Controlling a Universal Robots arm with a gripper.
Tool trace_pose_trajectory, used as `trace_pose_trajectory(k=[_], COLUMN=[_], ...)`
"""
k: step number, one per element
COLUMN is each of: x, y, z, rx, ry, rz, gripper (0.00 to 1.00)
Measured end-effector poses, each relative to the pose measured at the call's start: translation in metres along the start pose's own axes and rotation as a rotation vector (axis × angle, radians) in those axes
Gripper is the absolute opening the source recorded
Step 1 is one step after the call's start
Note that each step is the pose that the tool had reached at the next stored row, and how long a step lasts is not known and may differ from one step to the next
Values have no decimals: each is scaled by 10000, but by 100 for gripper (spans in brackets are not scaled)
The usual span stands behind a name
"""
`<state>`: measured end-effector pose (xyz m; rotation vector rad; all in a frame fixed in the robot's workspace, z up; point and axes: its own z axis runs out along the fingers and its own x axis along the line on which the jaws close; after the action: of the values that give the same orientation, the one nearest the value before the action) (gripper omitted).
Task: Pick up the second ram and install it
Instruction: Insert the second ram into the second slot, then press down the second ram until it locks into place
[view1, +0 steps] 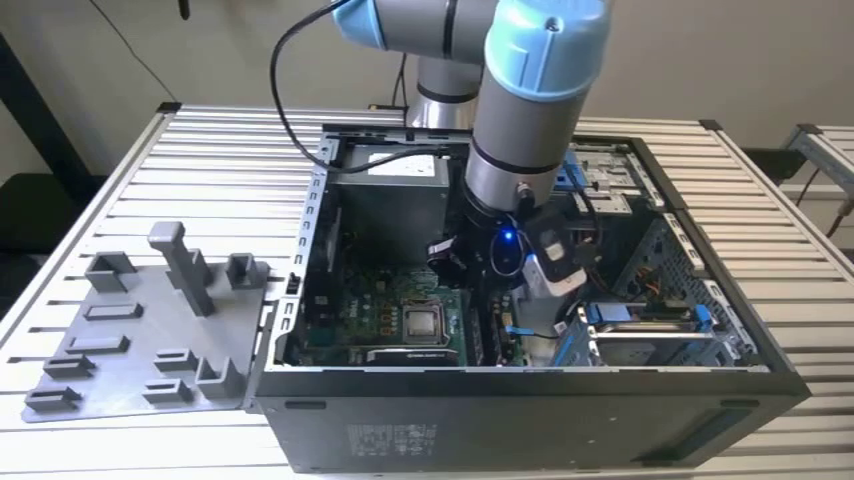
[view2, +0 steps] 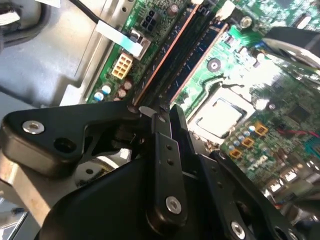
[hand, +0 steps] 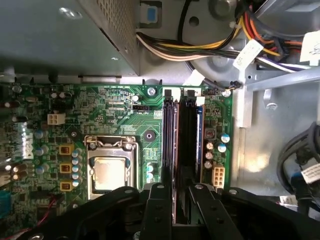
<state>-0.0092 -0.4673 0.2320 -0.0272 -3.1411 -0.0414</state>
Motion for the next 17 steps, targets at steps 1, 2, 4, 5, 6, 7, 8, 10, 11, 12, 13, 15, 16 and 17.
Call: trace_pose_trajectory(k=[1, 2, 4, 5, 6, 7, 8, 10, 11, 12, 13, 15, 16, 17], x=[0, 0, -1, 0, -1, 0, 0, 0, 0, 0, 0, 0, 0, 0], y=[1, 2, 4, 4, 4, 4, 4, 4, 4, 4, 4, 4, 4, 4], z=[-44, -88, -127, -127, -129, -132, -133, -137, -138, -139, -141, -147, -152, -153], rx=[-2, 1, -1, -4, -5, -1, -2, -1, -1, -2, -1, 0, -1, -1], ry=[1, 2, 1, 1, 0, 1, 0, 1, 1, 1, 1, 1, 1, 1], rz=[0, 0, -1, 0, 0, 0, 0, 0, 0, -1, 0, 0, 0, 0], gripper=[22, 22, 22, 22, 22, 22, 20, 11, 11, 11, 11, 11, 11, 11])
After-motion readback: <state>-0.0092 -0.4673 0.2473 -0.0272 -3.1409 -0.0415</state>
